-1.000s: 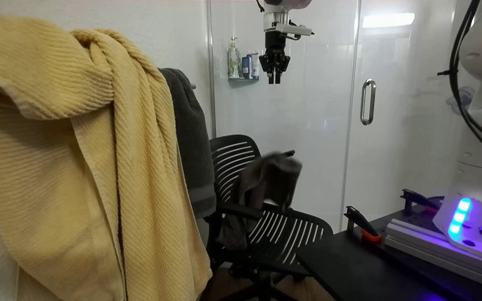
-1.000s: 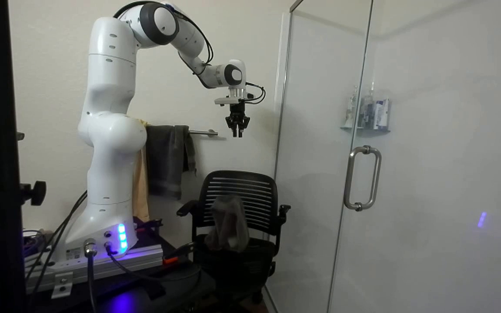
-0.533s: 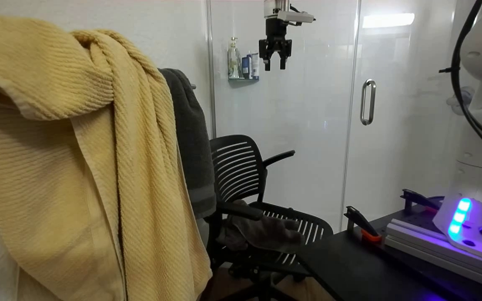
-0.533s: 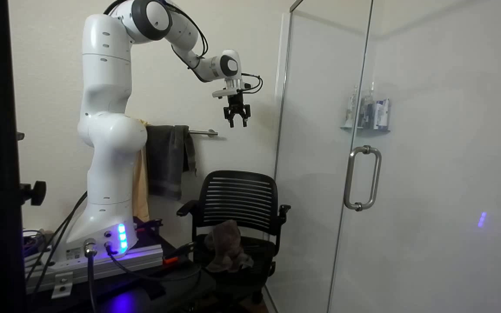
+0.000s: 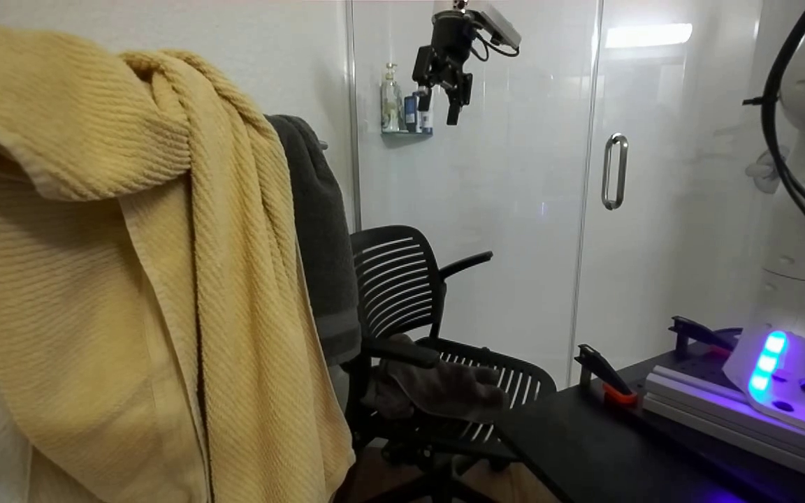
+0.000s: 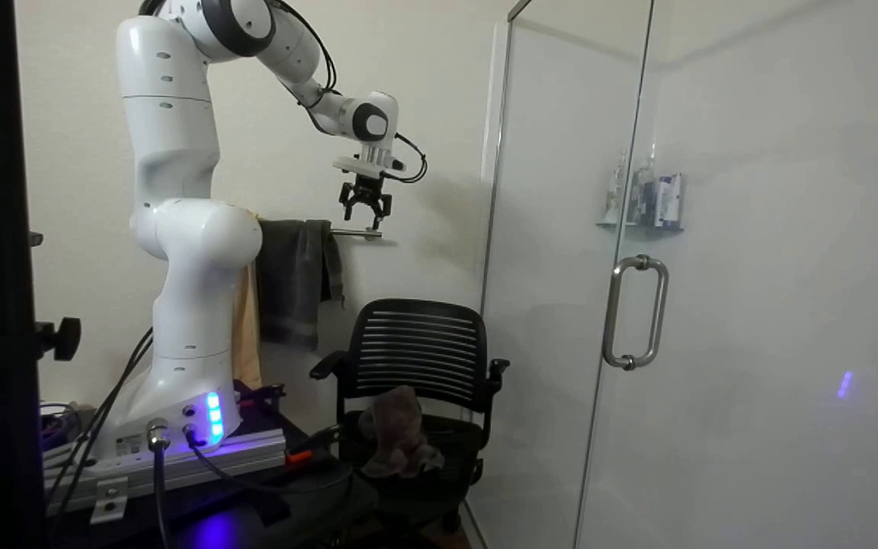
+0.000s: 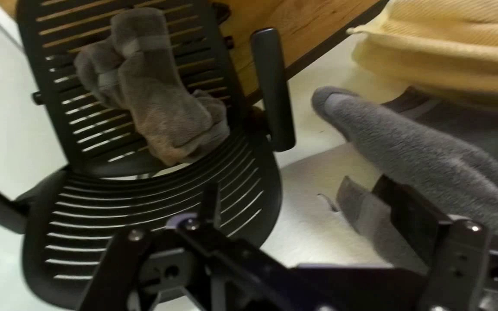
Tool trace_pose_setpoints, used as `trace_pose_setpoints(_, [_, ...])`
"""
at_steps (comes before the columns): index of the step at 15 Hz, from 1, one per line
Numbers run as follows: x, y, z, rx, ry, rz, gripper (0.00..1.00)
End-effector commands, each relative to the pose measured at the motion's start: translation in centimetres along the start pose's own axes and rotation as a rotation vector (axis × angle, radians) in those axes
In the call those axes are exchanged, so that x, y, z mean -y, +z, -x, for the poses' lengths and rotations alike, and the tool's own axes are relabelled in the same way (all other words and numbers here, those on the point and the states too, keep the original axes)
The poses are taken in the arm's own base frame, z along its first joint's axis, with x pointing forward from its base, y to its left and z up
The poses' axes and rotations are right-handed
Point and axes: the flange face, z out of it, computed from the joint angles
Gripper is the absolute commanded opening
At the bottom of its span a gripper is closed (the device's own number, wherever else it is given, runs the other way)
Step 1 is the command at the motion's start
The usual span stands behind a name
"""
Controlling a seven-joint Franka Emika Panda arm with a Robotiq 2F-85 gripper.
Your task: Remove the towels from the rail and place them on the seat of the black chair
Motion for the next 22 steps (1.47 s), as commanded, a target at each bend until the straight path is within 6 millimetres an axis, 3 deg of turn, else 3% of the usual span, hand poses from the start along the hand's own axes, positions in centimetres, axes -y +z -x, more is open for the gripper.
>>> trace_pose_setpoints(1, [3.5,3.0,2.3,0.069,-0.149,-0.117,1.00])
trace_pose_setpoints(2, [2.5,2.3,0.7,0.043,-0.078,-0.070,1.00])
trace_pose_setpoints(6, [4.0,4.3,0.9,0.092,-0.143,-0.106,1.00])
trace_pose_setpoints(10, [8.0,8.8,-0.9,0.148,-0.280,-0.078,1.00])
trace_pose_setpoints(13, [11.5,10.6,-2.6,0.136,-0.398,-0.060,1.00])
trace_pose_setpoints(19, [15.3,9.5,-6.2,-0.123,-0.484,0.025,1.00])
trace_pose_setpoints(22, [15.3,9.1,-5.7,-0.115,-0.481,0.027,1.00])
